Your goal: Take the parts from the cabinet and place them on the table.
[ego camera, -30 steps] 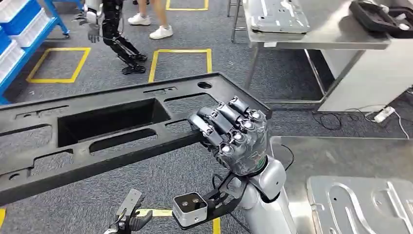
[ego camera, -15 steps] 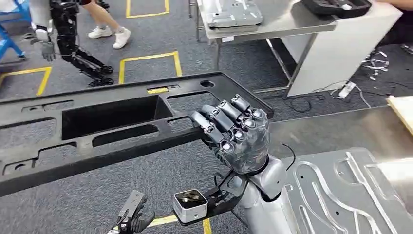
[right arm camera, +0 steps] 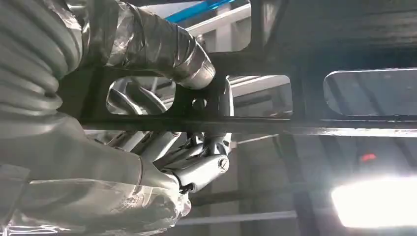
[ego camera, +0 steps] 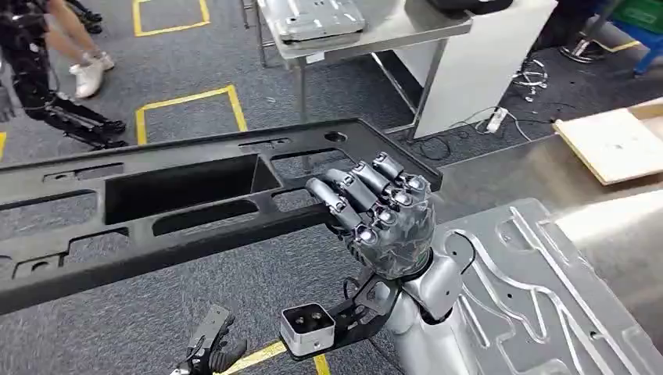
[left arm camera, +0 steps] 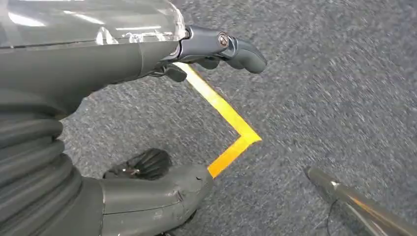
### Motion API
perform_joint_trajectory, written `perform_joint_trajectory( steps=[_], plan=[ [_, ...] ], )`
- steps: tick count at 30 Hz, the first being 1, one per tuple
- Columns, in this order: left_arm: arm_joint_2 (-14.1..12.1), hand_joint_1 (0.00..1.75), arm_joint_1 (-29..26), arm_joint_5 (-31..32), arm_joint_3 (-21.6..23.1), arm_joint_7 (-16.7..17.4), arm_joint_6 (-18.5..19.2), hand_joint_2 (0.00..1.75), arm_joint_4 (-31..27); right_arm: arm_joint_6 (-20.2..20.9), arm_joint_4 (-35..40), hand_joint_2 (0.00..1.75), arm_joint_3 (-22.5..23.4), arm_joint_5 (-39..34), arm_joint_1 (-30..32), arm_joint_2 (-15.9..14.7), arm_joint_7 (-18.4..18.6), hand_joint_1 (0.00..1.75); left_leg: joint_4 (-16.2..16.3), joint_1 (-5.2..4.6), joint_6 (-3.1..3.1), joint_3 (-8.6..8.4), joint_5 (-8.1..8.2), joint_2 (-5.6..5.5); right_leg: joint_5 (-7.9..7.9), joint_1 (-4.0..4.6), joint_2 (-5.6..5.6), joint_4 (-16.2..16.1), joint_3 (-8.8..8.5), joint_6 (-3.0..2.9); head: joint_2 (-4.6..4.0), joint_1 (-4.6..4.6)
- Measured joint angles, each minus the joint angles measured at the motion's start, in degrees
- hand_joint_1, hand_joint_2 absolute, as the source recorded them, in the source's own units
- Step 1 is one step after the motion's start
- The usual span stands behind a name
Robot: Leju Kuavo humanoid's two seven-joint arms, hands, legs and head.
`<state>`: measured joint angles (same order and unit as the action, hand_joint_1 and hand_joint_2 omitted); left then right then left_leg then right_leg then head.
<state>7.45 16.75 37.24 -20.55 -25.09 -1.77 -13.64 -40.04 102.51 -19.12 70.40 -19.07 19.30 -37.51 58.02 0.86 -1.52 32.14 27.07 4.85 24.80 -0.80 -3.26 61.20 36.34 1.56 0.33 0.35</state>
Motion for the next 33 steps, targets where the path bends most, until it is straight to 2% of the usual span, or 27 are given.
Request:
perform_joint_trajectory(
  steps=[1,2,5,6,7,8,10,11,12,13,14,15,16,17,20,21,22,23,25,26,27,28,29,30,31,32,33],
  plan=[
    [0.00,0.00,-0.01,-0.04,0.00,-0.06,0.00,1.75,0.00,0.00,0.00,1.75,0.00,0.34,-0.05,0.02,0.28,1.75,0.24,-0.44,0.40,0.09,0.32,0.47,1.14,0.79,-1.75,-1.37,-0.52,-0.33,0.00,0.00],
    [0.00,0.00,-0.03,-0.04,0.00,-0.07,0.02,1.75,0.00,0.00,0.02,1.75,0.00,0.68,-0.02,0.02,0.35,1.75,0.44,-0.56,0.72,0.07,0.51,1.02,0.72,0.70,-0.67,-1.58,-0.31,-0.97,0.00,-0.09],
    [0.15,0.00,0.24,-0.07,0.00,-0.15,0.09,1.75,0.00,0.00,0.04,1.75,0.04,1.20,-0.03,0.02,0.96,1.75,0.19,-0.57,1.54,-0.46,0.68,2.87,0.59,0.72,1.35,-1.72,-0.05,-1.87,0.00,-0.04],
    [0.17,0.00,0.37,-0.07,0.00,-0.18,0.13,1.75,0.00,0.00,0.04,1.75,0.04,1.55,0.00,0.04,1.20,1.75,0.76,-0.14,1.99,-0.30,1.57,1.17,0.33,0.30,1.90,-2.09,-0.40,-2.29,0.00,-0.04],
    [0.17,0.00,0.40,-0.09,0.00,-0.26,0.13,1.75,0.00,0.00,0.04,1.75,0.04,1.79,-0.19,0.04,1.57,1.75,2.68,-0.08,2.11,0.40,3.07,-1.52,0.28,0.16,2.40,-2.16,-0.41,-2.65,0.00,-0.04],
    [0.17,0.00,0.32,-0.09,0.00,-0.31,0.13,1.75,0.00,0.00,0.04,1.75,0.02,2.08,-0.23,0.04,1.90,1.75,6.55,-0.05,2.17,2.10,5.36,-3.08,0.20,0.14,2.91,-2.16,-0.37,-2.94,0.00,-0.07],
    [0.20,0.00,-0.21,-0.09,0.00,-0.31,0.15,1.75,0.00,0.02,0.02,1.75,0.00,2.38,-0.19,0.04,2.54,1.75,14.94,-0.05,2.38,6.07,8.83,-4.16,0.19,0.21,4.47,-2.10,-0.31,-3.03,0.00,-0.07],
    [0.20,0.00,-0.45,-0.13,0.00,-0.33,0.15,1.75,0.00,0.02,0.02,1.75,0.00,2.78,-0.03,0.00,2.86,1.75,17.55,-0.05,2.41,7.47,9.06,-4.28,0.19,0.25,5.42,-2.00,-0.29,-3.03,0.00,-0.07],
    [0.20,0.00,-0.51,-0.15,0.00,-0.35,0.18,1.75,0.00,0.02,0.02,1.75,0.00,3.01,0.16,-0.09,3.21,1.75,17.03,-0.05,2.35,7.46,7.76,-4.33,0.19,0.25,6.26,-1.92,-0.33,-3.02,0.00,-0.07],
    [0.20,0.00,-0.45,-0.22,0.00,-0.39,0.17,1.75,0.00,0.02,0.02,1.75,0.00,3.08,0.26,-0.15,3.37,1.75,14.28,-0.03,2.22,6.45,5.52,-4.40,0.21,0.25,7.06,-1.78,-0.31,-3.00,0.00,-0.07],
    [0.20,0.00,-0.37,-0.28,0.00,-0.48,0.20,1.75,0.00,0.02,0.02,1.75,0.00,3.08,0.29,-0.22,3.52,1.75,9.60,0.04,2.06,4.46,2.62,-4.78,0.23,0.22,7.91,-1.62,-0.32,-2.96,0.00,-0.07],
    [0.20,0.00,-0.35,-0.35,0.00,-0.50,0.22,1.75,0.00,0.02,0.02,1.75,0.00,3.08,0.29,-0.22,3.69,1.75,4.75,0.23,1.90,2.39,0.05,-6.24,0.33,0.19,8.63,-1.41,-0.31,-2.82,0.00,-0.07],
    [0.20,0.00,-0.39,-0.53,0.00,-0.52,0.22,1.75,0.00,0.02,0.02,1.75,0.00,2.89,0.30,-0.26,3.87,1.75,2.46,0.49,1.65,1.38,0.58,-9.33,0.34,0.18,9.17,-1.30,-0.06,-2.60,0.00,-0.04],
    [0.22,0.00,-0.47,-0.66,0.00,-0.55,0.22,1.75,0.00,0.02,-0.02,1.75,0.00,2.66,0.30,-0.28,3.93,1.75,1.09,0.48,1.70,0.96,0.48,-9.52,0.29,0.38,9.97,-0.81,0.40,-2.23,0.00,-0.04],
    [0.46,0.00,-0.98,-1.03,0.00,-0.39,-0.42,1.75,0.00,0.00,-0.50,1.75,0.04,1.24,0.59,-0.55,3.87,1.75,1.46,0.15,1.15,1.12,0.31,-8.01,-0.45,0.01,11.72,-1.54,0.84,-1.09,0.00,-0.04],
    [0.61,0.00,-1.17,-1.14,-0.02,-0.57,-0.55,1.75,0.02,0.00,-0.85,1.75,0.29,0.61,0.69,-0.55,3.27,1.75,0.69,1.03,0.44,0.94,-0.19,-7.14,-0.12,0.25,11.22,-1.14,0.94,-0.83,0.00,-0.07],
    [0.52,0.00,-1.38,-1.29,-0.06,-0.89,-0.70,1.75,0.00,0.00,-1.26,1.75,0.76,-0.09,0.75,-0.52,2.22,1.75,0.46,0.78,0.21,0.82,-0.32,-6.63,0.84,0.65,7.79,-0.12,1.35,-0.60,0.00,0.15],
    [0.52,0.00,-1.73,-1.29,-0.17,-1.27,-0.81,1.75,0.02,0.00,-1.79,1.75,1.13,-0.48,0.72,-0.50,1.17,1.75,0.39,0.64,-0.42,0.80,-0.37,-5.85,3.00,0.55,5.27,2.93,2.66,-0.30,0.00,0.33],
    [0.13,0.00,-2.83,-1.49,-0.44,-1.51,-0.87,1.75,0.00,0.02,-3.00,1.75,1.77,-0.66,0.89,-0.37,-0.22,1.75,0.42,0.32,-0.61,0.85,-0.26,-4.20,7.17,0.23,3.80,11.35,6.50,0.09,0.00,0.33],
    [-0.15,0.00,-3.31,-1.68,-0.55,-1.53,-0.87,1.75,0.02,0.00,-3.61,1.75,2.14,-0.52,1.03,-0.37,-0.28,1.75,0.45,0.27,-0.63,0.90,-0.22,-3.28,8.08,0.11,3.62,14.49,7.95,0.27,0.00,0.35],
    [-0.24,0.00,-3.56,-1.73,-0.57,-1.53,-0.85,1.75,0.02,0.00,-4.02,1.75,2.45,-0.28,1.14,-0.35,-0.26,1.75,0.47,0.25,-0.63,0.90,-0.18,-2.52,7.53,0.01,3.48,14.87,8.03,0.39,0.00,0.33],
    [-0.26,0.00,-3.61,-1.77,-0.57,-1.53,-0.85,1.75,0.02,0.00,-4.44,1.75,2.75,-0.09,1.14,-0.37,-0.05,1.75,0.49,0.25,-0.51,0.86,-0.09,-1.88,5.76,-0.02,3.27,12.57,6.77,0.39,0.00,0.35],
    [-0.28,0.00,-3.58,-1.77,-0.57,-1.53,-0.85,1.75,0.02,0.00,-4.70,1.75,2.91,-0.02,1.12,-0.35,0.13,1.75,0.50,0.25,-0.40,0.72,0.01,-1.33,3.54,0.00,2.93,8.46,4.44,0.23,0.00,0.35],
    [-0.28,0.00,-3.57,-1.75,-0.57,-1.53,-0.85,1.75,0.00,0.00,-4.92,1.75,3.06,0.02,1.08,-0.26,0.22,1.75,0.50,0.23,-0.25,0.45,0.18,-0.85,1.33,0.13,1.83,3.36,1.58,-0.10,0.00,0.35],
    [-0.28,0.00,-3.63,-1.73,-0.57,-1.53,-0.85,1.75,0.02,0.00,-5.09,1.75,3.15,0.02,1.01,-0.20,0.24,1.75,0.50,0.16,-0.04,0.18,0.40,-0.32,0.77,0.53,-0.62,-1.02,-0.59,-0.61,0.00,0.35],
    [-0.28,0.00,-3.68,-1.73,-0.57,-1.53,-0.85,1.75,0.02,0.00,-5.29,1.75,3.17,0.04,0.92,-0.15,0.24,1.75,0.75,-0.40,0.33,0.21,0.63,0.11,1.17,1.49,-1.78,-1.96,-1.03,-0.98,0.00,0.35],
    [-0.35,0.00,-3.79,-1.73,-0.59,-1.53,-0.85,1.75,0.00,0.00,-5.47,1.75,3.17,0.07,0.91,-0.07,0.26,1.75,0.55,-0.32,0.56,0.12,0.63,0.71,1.14,1.34,-0.96,-1.75,-0.89,-1.34,0.00,0.28]
  ],
)
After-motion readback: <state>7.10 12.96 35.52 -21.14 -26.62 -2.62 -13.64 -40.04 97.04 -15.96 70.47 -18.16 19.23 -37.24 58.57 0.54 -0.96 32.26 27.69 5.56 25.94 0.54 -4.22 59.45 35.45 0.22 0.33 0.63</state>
